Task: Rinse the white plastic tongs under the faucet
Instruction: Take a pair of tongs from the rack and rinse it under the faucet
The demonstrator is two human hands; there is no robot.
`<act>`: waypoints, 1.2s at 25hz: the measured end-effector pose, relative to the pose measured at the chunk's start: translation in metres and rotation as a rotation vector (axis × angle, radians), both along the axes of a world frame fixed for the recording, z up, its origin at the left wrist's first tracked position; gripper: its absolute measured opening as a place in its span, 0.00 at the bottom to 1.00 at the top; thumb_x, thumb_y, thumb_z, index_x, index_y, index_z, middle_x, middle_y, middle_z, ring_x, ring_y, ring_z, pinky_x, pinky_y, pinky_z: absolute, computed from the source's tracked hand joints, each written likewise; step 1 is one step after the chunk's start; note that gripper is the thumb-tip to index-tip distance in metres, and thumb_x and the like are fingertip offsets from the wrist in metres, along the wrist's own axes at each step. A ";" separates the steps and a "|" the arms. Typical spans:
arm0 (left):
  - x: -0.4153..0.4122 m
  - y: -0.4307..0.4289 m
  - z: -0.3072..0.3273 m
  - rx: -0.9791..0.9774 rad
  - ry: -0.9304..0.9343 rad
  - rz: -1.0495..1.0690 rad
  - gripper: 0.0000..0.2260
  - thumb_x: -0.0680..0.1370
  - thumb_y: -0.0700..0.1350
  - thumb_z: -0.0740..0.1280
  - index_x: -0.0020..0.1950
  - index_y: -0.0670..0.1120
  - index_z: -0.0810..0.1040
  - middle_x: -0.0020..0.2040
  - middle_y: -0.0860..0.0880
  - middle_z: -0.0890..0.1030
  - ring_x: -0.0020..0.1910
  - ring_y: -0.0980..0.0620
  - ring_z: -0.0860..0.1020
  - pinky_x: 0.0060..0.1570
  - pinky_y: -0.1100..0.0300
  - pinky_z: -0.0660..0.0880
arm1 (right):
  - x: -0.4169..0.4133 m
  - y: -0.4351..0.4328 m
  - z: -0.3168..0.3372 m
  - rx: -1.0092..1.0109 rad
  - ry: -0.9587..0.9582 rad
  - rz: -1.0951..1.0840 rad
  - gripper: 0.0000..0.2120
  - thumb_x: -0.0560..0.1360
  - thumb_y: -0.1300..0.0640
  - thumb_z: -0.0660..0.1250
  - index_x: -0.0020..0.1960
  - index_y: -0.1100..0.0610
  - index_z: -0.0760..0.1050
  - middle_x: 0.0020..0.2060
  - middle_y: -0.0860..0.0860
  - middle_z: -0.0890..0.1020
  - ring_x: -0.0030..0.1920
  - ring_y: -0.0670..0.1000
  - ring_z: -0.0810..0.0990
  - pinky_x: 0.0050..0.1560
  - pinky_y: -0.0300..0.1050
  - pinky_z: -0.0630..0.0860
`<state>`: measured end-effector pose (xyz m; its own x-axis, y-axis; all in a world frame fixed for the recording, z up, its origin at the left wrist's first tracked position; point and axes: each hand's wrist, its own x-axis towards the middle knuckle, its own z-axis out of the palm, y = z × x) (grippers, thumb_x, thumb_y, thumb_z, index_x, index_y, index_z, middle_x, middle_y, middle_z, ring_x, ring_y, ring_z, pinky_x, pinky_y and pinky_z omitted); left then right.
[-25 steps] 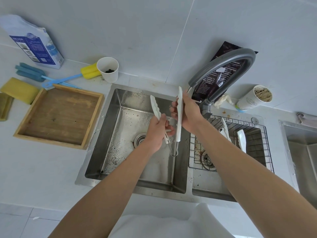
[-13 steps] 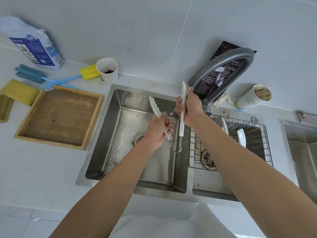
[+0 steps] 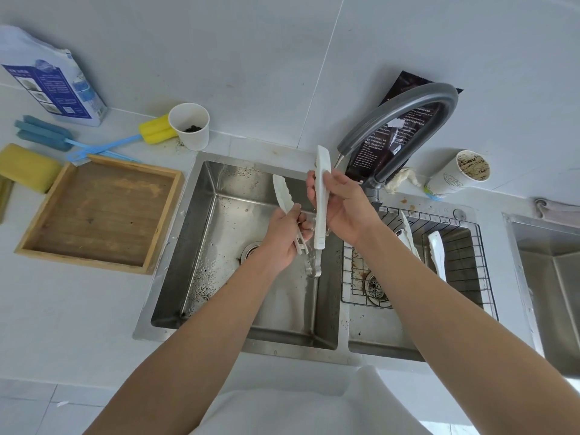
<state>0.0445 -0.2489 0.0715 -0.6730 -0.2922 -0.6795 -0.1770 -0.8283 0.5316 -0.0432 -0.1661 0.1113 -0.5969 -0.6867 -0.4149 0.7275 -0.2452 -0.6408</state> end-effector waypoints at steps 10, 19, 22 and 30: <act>0.017 0.001 -0.041 -0.234 -0.104 -0.060 0.07 0.83 0.48 0.60 0.56 0.45 0.71 0.44 0.48 0.75 0.45 0.52 0.76 0.56 0.52 0.78 | 0.027 0.031 -0.053 0.748 0.438 -0.028 0.10 0.83 0.53 0.60 0.57 0.58 0.74 0.45 0.54 0.81 0.46 0.53 0.84 0.52 0.52 0.83; 0.046 0.015 -0.123 -0.519 -0.296 -0.330 0.13 0.82 0.46 0.62 0.38 0.45 0.71 0.36 0.47 0.71 0.39 0.49 0.70 0.44 0.53 0.69 | 0.056 0.047 -0.118 1.121 0.586 0.090 0.10 0.83 0.53 0.56 0.53 0.57 0.72 0.44 0.51 0.79 0.40 0.47 0.79 0.48 0.50 0.79; 0.056 0.021 -0.152 -0.630 -0.452 -0.457 0.11 0.81 0.46 0.62 0.48 0.39 0.76 0.41 0.44 0.75 0.41 0.47 0.74 0.43 0.55 0.69 | 0.071 0.053 -0.141 1.174 0.542 0.127 0.14 0.83 0.53 0.57 0.66 0.58 0.69 0.49 0.51 0.77 0.46 0.51 0.76 0.46 0.46 0.72; 0.071 0.036 -0.190 -0.588 -0.529 -0.649 0.29 0.78 0.37 0.60 0.78 0.49 0.56 0.70 0.43 0.72 0.67 0.42 0.72 0.62 0.51 0.71 | 0.094 0.064 -0.183 1.238 0.355 0.179 0.15 0.83 0.54 0.56 0.68 0.59 0.64 0.50 0.56 0.76 0.47 0.56 0.77 0.45 0.48 0.73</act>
<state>0.1151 -0.2125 -0.1189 -0.4760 -0.3611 -0.8019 -0.8283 -0.1223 0.5467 0.0507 -0.1019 -0.0718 -0.7446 -0.0449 -0.6660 0.4331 0.7266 -0.5333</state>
